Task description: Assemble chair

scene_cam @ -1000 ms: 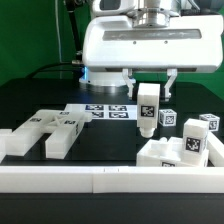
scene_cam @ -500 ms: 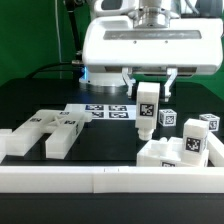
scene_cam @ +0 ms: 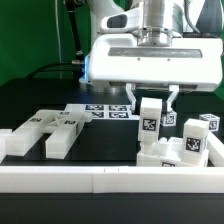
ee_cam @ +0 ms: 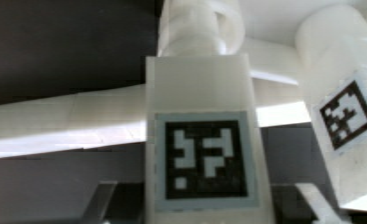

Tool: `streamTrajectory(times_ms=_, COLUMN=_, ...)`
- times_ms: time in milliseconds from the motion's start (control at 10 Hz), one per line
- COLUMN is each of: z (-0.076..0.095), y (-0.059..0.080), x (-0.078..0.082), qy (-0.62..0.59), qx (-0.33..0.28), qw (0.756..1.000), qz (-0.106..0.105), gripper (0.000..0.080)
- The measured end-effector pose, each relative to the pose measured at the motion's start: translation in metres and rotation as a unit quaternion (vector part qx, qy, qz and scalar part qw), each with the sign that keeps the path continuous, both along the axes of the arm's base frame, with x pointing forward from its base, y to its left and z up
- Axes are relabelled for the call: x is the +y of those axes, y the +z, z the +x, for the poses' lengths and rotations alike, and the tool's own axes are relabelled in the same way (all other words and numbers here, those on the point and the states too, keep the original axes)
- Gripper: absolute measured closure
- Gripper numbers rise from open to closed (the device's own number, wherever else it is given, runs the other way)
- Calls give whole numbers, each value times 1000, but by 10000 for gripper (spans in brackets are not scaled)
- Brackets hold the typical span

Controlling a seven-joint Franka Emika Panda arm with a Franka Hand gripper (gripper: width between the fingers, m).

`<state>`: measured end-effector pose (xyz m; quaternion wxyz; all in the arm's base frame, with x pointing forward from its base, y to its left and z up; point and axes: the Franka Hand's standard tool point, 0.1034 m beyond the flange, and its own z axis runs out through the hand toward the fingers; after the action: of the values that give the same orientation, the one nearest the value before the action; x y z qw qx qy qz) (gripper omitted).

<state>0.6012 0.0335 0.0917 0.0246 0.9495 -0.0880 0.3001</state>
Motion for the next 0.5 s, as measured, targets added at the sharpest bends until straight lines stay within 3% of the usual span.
streamTrajectory(times_ms=500, z=7, y=-5, x=3, qy=6, qx=0, qw=1000, qz=-3, gripper=508)
